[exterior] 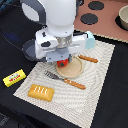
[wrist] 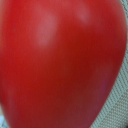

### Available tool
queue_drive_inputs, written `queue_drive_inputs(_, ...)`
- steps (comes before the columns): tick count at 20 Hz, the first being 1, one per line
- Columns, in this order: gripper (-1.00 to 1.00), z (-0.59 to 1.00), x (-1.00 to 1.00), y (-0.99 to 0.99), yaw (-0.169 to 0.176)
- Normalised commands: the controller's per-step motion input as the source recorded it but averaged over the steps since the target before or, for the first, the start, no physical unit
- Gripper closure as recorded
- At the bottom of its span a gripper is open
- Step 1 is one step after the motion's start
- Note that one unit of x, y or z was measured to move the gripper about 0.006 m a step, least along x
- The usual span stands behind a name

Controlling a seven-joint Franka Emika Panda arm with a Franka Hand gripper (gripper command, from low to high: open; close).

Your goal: Interact with the objects in diverse but meaningful ways.

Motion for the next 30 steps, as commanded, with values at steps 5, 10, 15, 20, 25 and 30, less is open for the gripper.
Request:
queue_drive_inputs(5,1.00,0.04,0.25,-0.01,-0.028)
queue_drive_inputs(10,1.00,0.00,-0.01,-0.03,0.000)
queue_drive_inputs(15,1.00,0.37,-0.04,-0.03,0.000)
queue_drive_inputs(20,1.00,0.93,-0.01,0.01,0.001)
queue_drive_inputs(25,1.00,0.98,0.00,0.40,0.019)
queue_drive_inputs(30,1.00,0.58,-0.26,0.71,0.101)
